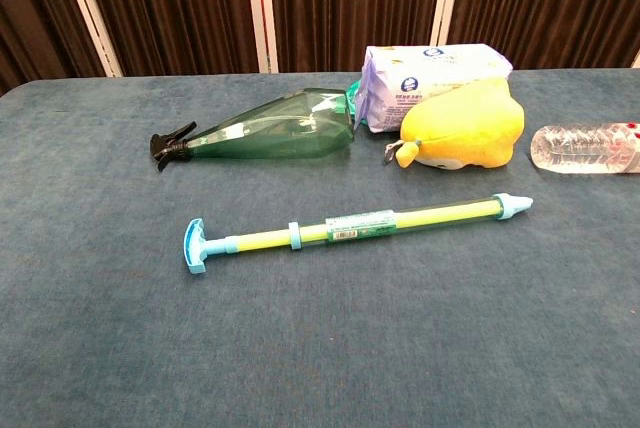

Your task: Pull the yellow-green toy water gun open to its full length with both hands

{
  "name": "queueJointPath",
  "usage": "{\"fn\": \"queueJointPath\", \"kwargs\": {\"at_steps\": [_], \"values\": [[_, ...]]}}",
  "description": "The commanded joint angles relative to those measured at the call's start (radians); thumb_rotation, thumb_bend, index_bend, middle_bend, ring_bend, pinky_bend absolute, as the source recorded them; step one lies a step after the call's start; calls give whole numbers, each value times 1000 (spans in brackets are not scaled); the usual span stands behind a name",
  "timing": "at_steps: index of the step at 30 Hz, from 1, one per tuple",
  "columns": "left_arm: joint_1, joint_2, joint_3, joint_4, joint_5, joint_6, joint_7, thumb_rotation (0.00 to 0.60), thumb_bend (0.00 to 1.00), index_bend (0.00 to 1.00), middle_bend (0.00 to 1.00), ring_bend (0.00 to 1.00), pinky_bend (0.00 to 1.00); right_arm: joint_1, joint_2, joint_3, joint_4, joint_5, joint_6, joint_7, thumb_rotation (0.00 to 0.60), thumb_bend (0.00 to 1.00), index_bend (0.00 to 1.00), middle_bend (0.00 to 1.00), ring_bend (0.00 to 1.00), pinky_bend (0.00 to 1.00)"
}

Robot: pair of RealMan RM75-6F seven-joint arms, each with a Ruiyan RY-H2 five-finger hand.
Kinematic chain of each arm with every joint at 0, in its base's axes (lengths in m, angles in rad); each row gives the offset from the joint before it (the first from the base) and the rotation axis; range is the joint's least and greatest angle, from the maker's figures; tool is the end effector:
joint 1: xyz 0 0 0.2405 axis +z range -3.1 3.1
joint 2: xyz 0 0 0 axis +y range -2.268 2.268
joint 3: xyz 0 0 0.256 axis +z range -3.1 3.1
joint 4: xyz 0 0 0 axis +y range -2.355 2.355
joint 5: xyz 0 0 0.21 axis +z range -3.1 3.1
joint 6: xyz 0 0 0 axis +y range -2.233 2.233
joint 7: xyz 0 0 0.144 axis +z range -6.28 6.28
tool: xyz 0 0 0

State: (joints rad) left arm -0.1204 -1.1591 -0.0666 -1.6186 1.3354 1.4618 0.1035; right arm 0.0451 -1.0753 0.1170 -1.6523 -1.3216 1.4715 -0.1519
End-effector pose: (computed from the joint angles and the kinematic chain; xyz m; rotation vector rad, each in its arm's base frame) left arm -0.3212 0.1940 0.1529 -1.2914 -0.9219 -0.8043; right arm -0.3316 -0.1795 0.1867 1.2356 -0.8557 0.7092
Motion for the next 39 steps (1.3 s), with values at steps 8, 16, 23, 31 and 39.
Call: {"fn": "queueJointPath", "kwargs": {"at_steps": [8,16,23,31,39], "values": [[-6,-19,-1,21,8,-11,6,600,64,0,4,0,59,8,-10,-11,3,-33,-3,-4,600,1,13,0,0,37],[8,-44,3,46,106,73,-34,600,70,0,7,0,59,45,-73,-35,52,-98,-48,21,600,31,336,0,0,38],[8,-45,24,36,150,73,-37,600,70,0,6,0,59,128,-161,-29,145,-134,-142,37,600,98,463,0,0,39],[-3,-56,23,43,137,40,-14,600,70,0,6,0,59,225,-261,-7,247,-121,-266,47,600,194,479,3,0,39],[-9,-69,14,52,124,25,0,600,70,0,10,0,59,296,-358,2,352,-119,-343,62,600,208,500,12,0,39]]}}
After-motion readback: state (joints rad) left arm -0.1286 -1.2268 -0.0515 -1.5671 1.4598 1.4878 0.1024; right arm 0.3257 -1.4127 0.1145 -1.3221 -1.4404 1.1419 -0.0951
